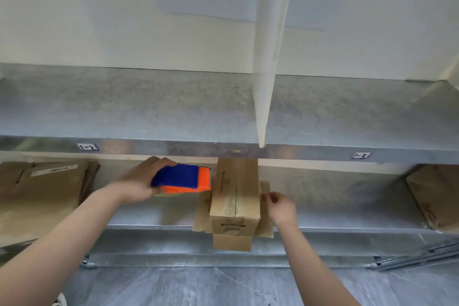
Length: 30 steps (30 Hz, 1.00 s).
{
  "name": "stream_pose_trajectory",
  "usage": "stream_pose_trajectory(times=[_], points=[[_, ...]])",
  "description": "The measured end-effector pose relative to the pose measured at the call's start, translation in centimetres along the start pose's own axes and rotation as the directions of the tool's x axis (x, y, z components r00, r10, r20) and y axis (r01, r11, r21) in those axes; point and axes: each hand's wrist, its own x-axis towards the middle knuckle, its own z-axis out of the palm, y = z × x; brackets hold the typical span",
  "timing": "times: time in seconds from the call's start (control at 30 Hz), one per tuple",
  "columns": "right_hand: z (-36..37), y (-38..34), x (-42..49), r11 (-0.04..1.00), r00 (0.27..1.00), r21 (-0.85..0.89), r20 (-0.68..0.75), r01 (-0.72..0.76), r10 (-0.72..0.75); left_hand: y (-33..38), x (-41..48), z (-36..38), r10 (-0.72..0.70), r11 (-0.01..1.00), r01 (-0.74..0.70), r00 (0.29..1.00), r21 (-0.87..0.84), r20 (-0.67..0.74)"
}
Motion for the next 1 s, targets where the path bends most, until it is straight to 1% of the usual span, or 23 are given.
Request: stream_pose_trajectory(times=[0.07,0.2,0.33,0.47,0.57,0.6,0.63,0.67,0.73,0.77,0.8,0.83,0.87,0.9,0.93,1.0], points=[[0.5,0.4,0.0,0.999,0.999,0.036,-0.024,-0.032,0.033,0.1,0.5,0.3,0.016,1.000,-0.016,1.000,-0.001,0.001],[0.2,0.2,0.4,0.998,0.999,0.058,-0.027,-0.032,0.034,0.3,0.9,0.4,0.044,0.999,-0.044,0.999,0.002,-0.016],[0.8,0.0,0.0,0.995,0.999,0.096,0.034,-0.040,0.037,0.4,0.8,0.8,0.052,0.999,-0.052,0.999,-0.008,-0.012],[1.5,-0.6,-0.6,0.989,0.996,0.136,0.072,-0.063,0.054,0.6,0.6,0.9,0.027,1.000,-0.027,1.000,-0.016,-0.003],[0.7,-1.1,-1.1,0.988,0.986,0.104,0.133,-0.111,0.097,0.5,0.5,0.9,0.013,1.000,-0.013,1.000,-0.002,0.000],[0.3,-1.0,-1.2,0.990,0.986,0.084,0.133,-0.109,0.098,0.4,0.5,0.9,0.007,1.000,-0.007,1.000,0.001,-0.001],[-0.2,-0.9,-1.5,0.995,0.992,0.067,0.106,-0.080,0.073,0.3,0.5,0.9,0.002,1.000,-0.002,1.000,0.001,0.003],[-0.6,-0.9,-1.9,0.997,0.998,0.071,0.055,-0.020,0.016,0.3,0.4,0.9,-0.002,1.000,0.002,1.000,-0.002,0.004],[-1.4,-1.5,-2.9,0.971,0.987,0.174,-0.016,0.162,-0.161,0.4,0.3,1.1,0.003,1.000,-0.003,1.000,-0.008,-0.001],[-1.7,-2.2,-3.5,0.945,0.966,0.209,0.004,0.252,-0.259,0.5,0.3,1.3,0.008,1.000,-0.008,1.000,-0.010,-0.008],[-1.7,-2.9,-4.0,0.927,0.937,0.187,0.066,0.325,-0.342,0.6,0.3,1.4,0.010,1.000,-0.010,1.000,-0.013,-0.014],[-1.6,-3.5,-4.4,0.921,0.909,0.111,0.151,0.374,-0.388,0.7,0.3,1.6,0.006,1.000,-0.007,1.000,-0.020,-0.017],[-1.3,-3.9,-4.6,0.911,0.887,0.020,0.220,0.412,-0.406,0.7,0.3,1.7,0.003,1.000,-0.003,1.000,-0.028,-0.016],[-1.0,-4.0,-4.6,0.900,0.877,-0.052,0.257,0.433,-0.406,0.8,0.2,1.7,0.003,0.999,-0.004,1.000,-0.034,-0.019],[-0.7,-4.0,-4.5,0.892,0.875,-0.095,0.265,0.442,-0.406,0.8,0.0,1.7,0.010,0.999,-0.011,1.000,-0.030,-0.025],[-0.6,-3.9,-4.5,0.884,0.875,-0.120,0.249,0.453,-0.415,0.6,-0.4,1.7,0.042,0.999,-0.043,0.998,-0.008,-0.048]])
